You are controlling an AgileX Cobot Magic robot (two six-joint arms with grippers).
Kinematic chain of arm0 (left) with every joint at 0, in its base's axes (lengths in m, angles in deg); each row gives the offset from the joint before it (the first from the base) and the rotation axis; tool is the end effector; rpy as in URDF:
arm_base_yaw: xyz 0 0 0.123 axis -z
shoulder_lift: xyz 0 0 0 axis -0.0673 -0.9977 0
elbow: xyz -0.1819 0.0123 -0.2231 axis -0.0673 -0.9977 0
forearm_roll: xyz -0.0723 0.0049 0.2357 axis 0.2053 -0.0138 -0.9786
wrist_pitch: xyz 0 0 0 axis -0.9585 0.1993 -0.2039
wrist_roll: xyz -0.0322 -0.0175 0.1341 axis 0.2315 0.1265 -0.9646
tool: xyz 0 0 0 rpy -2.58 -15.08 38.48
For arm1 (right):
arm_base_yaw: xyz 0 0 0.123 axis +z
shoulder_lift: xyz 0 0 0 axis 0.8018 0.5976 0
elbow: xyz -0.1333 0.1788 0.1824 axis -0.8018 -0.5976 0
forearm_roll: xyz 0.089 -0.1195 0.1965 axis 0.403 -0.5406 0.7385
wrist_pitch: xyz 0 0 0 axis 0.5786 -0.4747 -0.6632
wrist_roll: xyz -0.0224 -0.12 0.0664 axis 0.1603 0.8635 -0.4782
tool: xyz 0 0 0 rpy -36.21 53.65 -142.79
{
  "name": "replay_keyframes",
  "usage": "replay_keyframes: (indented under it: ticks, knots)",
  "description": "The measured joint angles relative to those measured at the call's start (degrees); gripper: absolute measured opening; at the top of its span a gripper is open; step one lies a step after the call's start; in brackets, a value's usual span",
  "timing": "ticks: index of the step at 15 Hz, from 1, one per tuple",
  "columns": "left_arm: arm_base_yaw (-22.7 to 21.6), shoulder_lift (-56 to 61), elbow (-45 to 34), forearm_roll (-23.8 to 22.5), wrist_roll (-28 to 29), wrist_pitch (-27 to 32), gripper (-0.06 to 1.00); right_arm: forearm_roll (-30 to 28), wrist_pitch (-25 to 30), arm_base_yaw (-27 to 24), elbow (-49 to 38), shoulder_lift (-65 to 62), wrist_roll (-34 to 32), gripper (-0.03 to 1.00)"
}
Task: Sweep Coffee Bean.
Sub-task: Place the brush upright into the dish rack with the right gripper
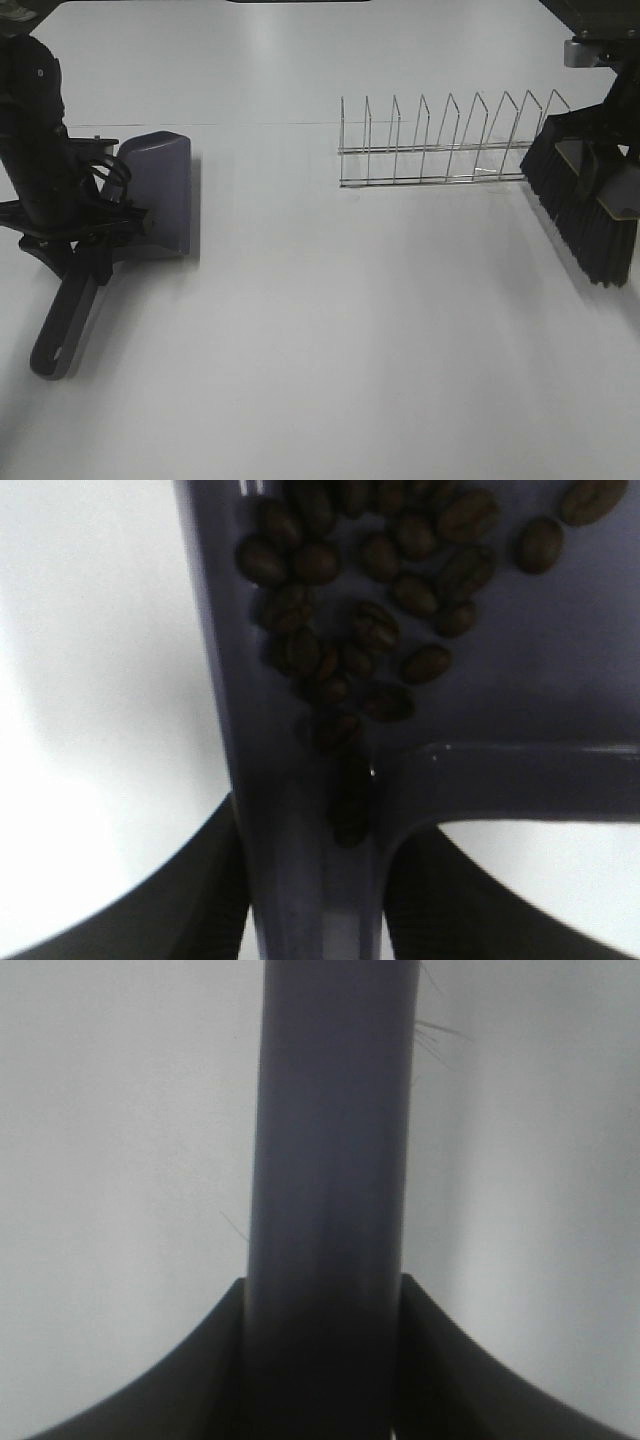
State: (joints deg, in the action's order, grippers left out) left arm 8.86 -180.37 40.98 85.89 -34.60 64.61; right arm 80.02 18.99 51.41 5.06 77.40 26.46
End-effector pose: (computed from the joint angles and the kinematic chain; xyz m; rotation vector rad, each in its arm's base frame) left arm 0.3718 -0.0913 0.0746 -0.1093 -3.0633 0.0601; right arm 0.3744 -0.0116 0.1597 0.0308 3.0483 0.0061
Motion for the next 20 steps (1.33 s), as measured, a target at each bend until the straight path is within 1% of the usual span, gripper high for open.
replay_keyframes:
  ticks: [3, 8, 13, 14, 16, 17, 20]
  knots:
    - [0.00, 0.00, 0.00, 0.00, 0.00, 0.00, 0.35, 0.11, -0.23, 0.00, 4.18, 4.76, 0.23, 0.31]
    - [0.00, 0.00, 0.00, 0.00, 0.00, 0.00, 0.35, 0.46, -0.34, 0.00, 13.58, 13.06, 1.09, 0.31]
    - [0.00, 0.00, 0.00, 0.00, 0.00, 0.00, 0.35, 0.46, 0.06, 0.00, 24.75, 20.17, 1.09, 0.31]
    - [0.00, 0.00, -0.06, 0.00, 0.00, 0.00, 0.35, 0.40, 0.63, 0.00, 28.71, 23.09, 1.09, 0.31]
    - [0.00, 0.00, -0.06, 0.00, 0.00, 0.00, 0.35, 0.40, 0.97, 0.00, 30.71, 24.24, 0.92, 0.31]
    - [0.00, 0.00, -0.06, 0.00, 0.00, 0.00, 0.35, 0.40, 0.97, 0.00, 31.51, 24.58, -0.17, 0.31]
    - [0.00, 0.00, -0.06, 0.00, 0.00, -0.06, 0.35, 0.40, 0.74, 0.06, 32.14, 25.10, -0.63, 0.31]
